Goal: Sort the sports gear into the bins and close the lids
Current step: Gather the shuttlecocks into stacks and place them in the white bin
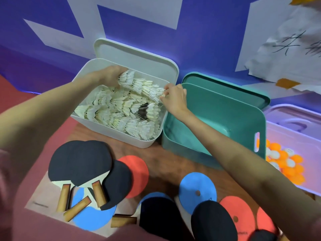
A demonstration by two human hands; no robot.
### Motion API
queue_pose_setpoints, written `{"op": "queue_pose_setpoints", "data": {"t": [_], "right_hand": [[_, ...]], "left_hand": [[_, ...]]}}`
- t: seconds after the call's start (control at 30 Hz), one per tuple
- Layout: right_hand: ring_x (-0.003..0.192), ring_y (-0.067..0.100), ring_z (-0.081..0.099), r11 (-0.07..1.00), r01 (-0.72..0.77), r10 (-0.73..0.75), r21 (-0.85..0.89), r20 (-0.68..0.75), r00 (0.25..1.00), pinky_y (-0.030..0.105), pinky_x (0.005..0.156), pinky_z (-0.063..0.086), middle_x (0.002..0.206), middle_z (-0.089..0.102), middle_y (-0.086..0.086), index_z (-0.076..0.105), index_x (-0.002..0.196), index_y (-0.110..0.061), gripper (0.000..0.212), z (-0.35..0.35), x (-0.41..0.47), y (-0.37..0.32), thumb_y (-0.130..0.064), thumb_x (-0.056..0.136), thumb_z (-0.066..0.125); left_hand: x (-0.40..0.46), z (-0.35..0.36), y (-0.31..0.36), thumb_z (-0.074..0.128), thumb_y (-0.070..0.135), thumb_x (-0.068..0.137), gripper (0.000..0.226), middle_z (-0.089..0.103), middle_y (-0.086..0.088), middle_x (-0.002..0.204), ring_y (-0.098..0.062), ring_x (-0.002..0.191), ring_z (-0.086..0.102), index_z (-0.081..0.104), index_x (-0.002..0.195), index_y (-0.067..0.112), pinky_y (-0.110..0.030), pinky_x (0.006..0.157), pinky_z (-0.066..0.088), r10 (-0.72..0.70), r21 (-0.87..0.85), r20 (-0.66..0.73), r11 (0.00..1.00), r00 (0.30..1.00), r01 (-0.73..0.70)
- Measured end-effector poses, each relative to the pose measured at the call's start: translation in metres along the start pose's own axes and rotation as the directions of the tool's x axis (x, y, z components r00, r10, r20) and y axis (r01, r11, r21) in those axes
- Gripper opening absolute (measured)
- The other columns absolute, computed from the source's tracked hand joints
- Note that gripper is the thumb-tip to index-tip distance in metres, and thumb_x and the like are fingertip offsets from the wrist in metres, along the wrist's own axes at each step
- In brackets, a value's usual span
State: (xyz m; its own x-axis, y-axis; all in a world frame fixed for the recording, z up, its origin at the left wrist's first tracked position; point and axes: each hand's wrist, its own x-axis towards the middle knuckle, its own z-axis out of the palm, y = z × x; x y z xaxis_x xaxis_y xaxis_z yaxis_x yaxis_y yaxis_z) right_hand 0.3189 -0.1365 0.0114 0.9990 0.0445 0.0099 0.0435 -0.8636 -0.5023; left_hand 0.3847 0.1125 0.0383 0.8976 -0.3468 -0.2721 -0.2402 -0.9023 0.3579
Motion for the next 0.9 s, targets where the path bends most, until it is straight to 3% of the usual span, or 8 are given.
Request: {"op": "queue_pose_setpoints", "data": {"t": [0.13,0.23,0.33,0.43,0.53,0.6,0.7,0.9], "right_hand": [[0.097,0.025,0.042,0.975,0.123,-0.113,-0.185,0.061,0.992,0.029,0.074,0.020,0.083,0.058,0.005,0.056,0.084,-0.011,0.007,-0.001,-0.005,0.003,-0.016,0.080,0.058],[0.098,0.027,0.040,0.951,0.165,-0.137,-0.263,0.120,0.983,0.032,0.076,0.021,0.071,0.046,0.003,0.045,0.074,-0.013,0.014,-0.011,-0.012,-0.005,-0.013,0.084,0.054],[0.103,0.030,0.041,0.931,0.205,-0.156,-0.303,0.178,0.972,0.034,0.082,0.026,0.084,0.055,0.010,0.045,0.079,-0.012,0.009,-0.021,-0.019,-0.010,-0.013,0.087,0.049],[0.109,0.035,0.043,0.923,0.223,-0.160,-0.313,0.217,0.963,0.038,0.090,0.030,0.107,0.056,0.017,0.054,0.108,-0.006,0.023,-0.033,-0.028,-0.011,-0.019,0.090,0.049],[0.115,0.034,0.042,0.951,0.199,-0.159,-0.235,0.182,0.970,0.039,0.097,0.029,0.121,0.050,0.016,0.043,0.134,-0.009,0.046,-0.047,-0.046,-0.012,-0.023,0.091,0.051],[0.118,0.033,0.040,0.964,0.195,-0.172,-0.179,0.137,0.976,0.039,0.099,0.028,0.125,0.047,0.015,0.037,0.139,-0.010,0.051,-0.055,-0.063,-0.011,-0.025,0.092,0.051],[0.120,0.031,0.038,0.973,0.204,-0.200,-0.111,0.051,0.979,0.038,0.100,0.028,0.129,0.043,0.013,0.033,0.142,-0.011,0.056,-0.065,-0.095,-0.008,-0.026,0.092,0.053],[0.122,0.030,0.039,0.976,0.218,-0.216,0.016,-0.089,0.972,0.038,0.103,0.031,0.131,0.042,0.014,0.036,0.140,-0.007,0.056,-0.073,-0.166,0.001,-0.020,0.089,0.055]], "left_hand": [[-0.003,0.007,0.001,0.079,0.007,0.070,0.058,0.061,-0.009,0.110,-0.028,0.101,0.056,0.054,0.121,0.011,-0.032,0.086,0.041,-0.020,-0.067,0.040,0.998,0.999,0.022],[-0.006,0.011,0.006,0.076,0.011,0.076,0.049,0.060,-0.004,0.111,-0.027,0.106,0.056,0.054,0.120,0.016,-0.030,0.088,0.041,-0.069,-0.169,0.112,0.982,0.991,0.087],[-0.013,0.008,0.010,0.069,0.002,0.081,0.063,0.050,-0.006,0.133,-0.023,0.128,0.045,0.046,0.138,0.016,-0.028,0.098,0.036,-0.122,-0.366,0.129,0.917,0.984,0.162],[-0.027,0.004,0.016,0.056,-0.006,0.083,0.063,0.046,-0.013,0.141,-0.026,0.134,0.040,0.045,0.141,0.016,-0.032,0.100,0.038,-0.159,-0.490,-0.001,0.861,0.987,0.138],[-0.047,0.013,0.038,0.055,-0.005,0.081,0.061,0.049,-0.013,0.138,-0.026,0.129,0.044,0.047,0.139,0.013,-0.035,0.103,0.039,-0.272,-0.509,-0.215,0.851,0.938,0.130],[-0.065,0.026,0.059,0.055,-0.003,0.080,0.060,0.049,-0.011,0.139,-0.025,0.130,0.044,0.047,0.138,0.010,-0.034,0.108,0.035,-0.311,-0.481,-0.351,0.869,0.883,0.115],[-0.097,0.049,0.088,0.057,0.004,0.081,0.054,0.051,-0.013,0.136,-0.025,0.129,0.043,0.050,0.134,0.008,-0.032,0.108,0.030,-0.225,-0.405,-0.536,0.914,0.814,-0.015],[-0.158,0.088,0.122,0.055,0.009,0.077,0.045,0.058,-0.012,0.120,-0.027,0.112,0.053,0.057,0.122,0.006,-0.031,0.098,0.039,-0.143,-0.367,-0.678,0.916,0.721,-0.163]]}}
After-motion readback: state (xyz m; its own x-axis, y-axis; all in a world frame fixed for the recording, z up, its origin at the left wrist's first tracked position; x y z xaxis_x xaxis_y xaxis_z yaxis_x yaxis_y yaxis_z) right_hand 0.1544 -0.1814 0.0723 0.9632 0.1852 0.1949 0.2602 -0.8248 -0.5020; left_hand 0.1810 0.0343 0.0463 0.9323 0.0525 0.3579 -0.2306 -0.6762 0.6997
